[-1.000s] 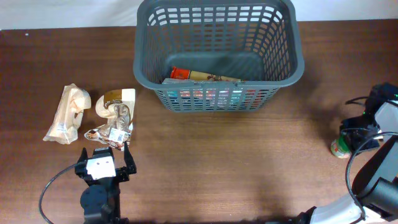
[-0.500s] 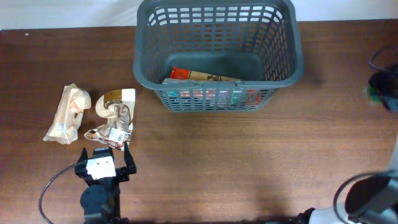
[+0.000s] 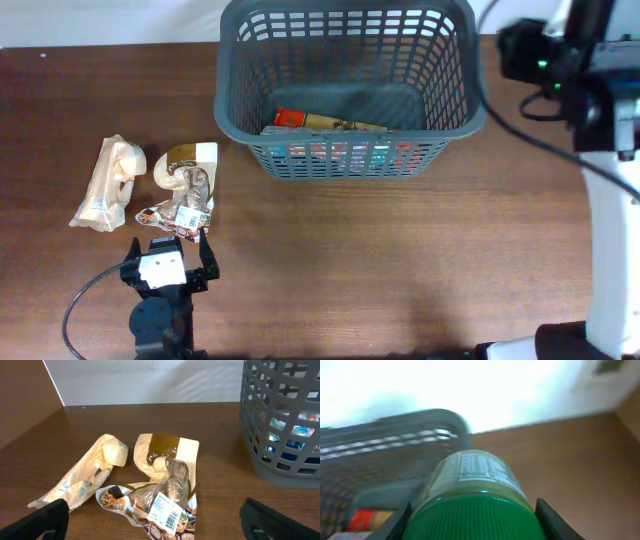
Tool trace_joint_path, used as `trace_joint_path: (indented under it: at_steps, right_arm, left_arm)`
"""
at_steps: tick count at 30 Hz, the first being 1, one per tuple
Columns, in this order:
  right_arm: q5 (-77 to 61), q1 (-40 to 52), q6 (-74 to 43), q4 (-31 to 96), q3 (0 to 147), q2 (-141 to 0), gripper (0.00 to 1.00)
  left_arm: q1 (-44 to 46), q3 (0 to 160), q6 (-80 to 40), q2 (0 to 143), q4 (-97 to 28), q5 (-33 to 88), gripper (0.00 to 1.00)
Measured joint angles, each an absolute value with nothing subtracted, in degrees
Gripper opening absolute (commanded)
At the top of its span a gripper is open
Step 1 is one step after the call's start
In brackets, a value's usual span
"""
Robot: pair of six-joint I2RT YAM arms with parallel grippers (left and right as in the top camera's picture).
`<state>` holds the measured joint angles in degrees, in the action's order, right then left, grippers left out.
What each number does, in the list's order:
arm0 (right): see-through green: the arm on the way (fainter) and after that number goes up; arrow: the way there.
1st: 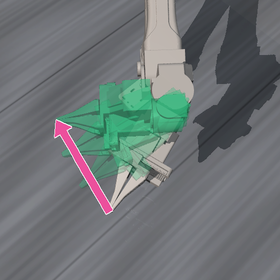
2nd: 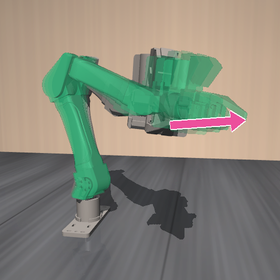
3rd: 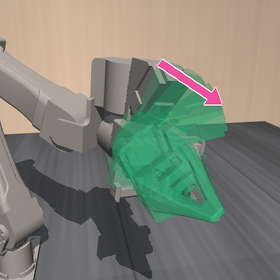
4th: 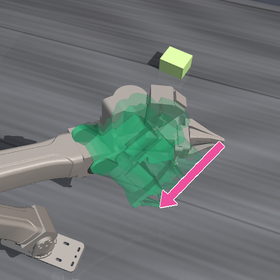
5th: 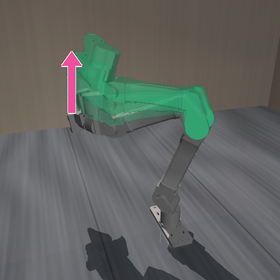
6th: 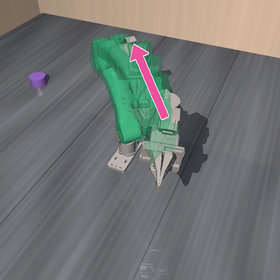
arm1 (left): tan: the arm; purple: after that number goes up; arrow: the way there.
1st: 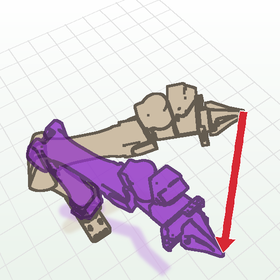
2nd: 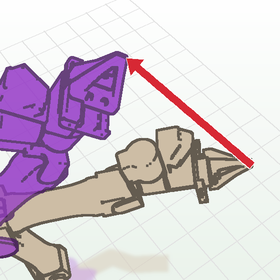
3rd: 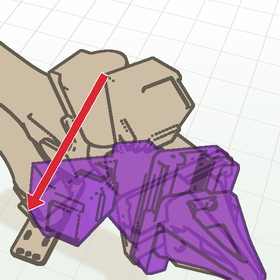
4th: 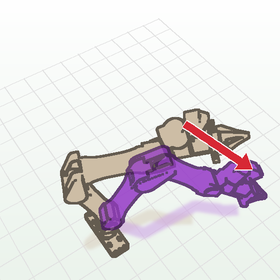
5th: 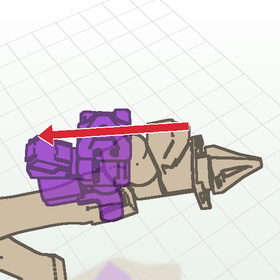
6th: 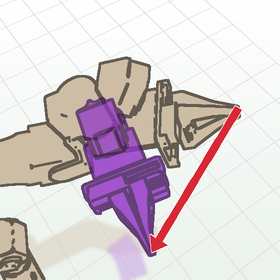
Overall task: Pack container
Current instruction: 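Lift the jar with the right gripper and place it in the basket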
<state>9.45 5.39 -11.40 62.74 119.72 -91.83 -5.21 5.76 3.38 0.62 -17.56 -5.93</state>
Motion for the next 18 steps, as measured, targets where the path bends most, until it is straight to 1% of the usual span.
trace_joint_path:
  at_steps: [2, 3, 6, 10, 18]
  right_arm:
    - [11.4, 10.13, -9.56, 61.95, 120.81, -91.55, 0.04]
    - [11.53, 10.59, -9.32, 61.82, 120.88, -91.53, 0.04]
    - [15.27, 15.86, -5.91, 59.75, 120.97, -91.46, 0.04]
    - [17.58, 18.11, -4.25, 58.52, 121.03, -91.98, 0.04]
    - [19.57, 18.2, -3.22, 58.46, 121.21, -97.91, 0.04]
  left_arm:
    - [-5.21, 5.76, 3.38, 0.62, -17.56, -5.93, 0.99]
    - [-5.21, 5.76, 3.38, 0.62, -17.56, -5.93, 0.99]
    - [-5.21, 5.76, 3.38, 0.62, -17.56, -5.93, 0.99]
    - [-5.21, 5.76, 3.38, 0.62, -17.56, -5.93, 0.99]
    - [-5.21, 5.76, 3.38, 0.62, -17.56, -5.93, 0.99]
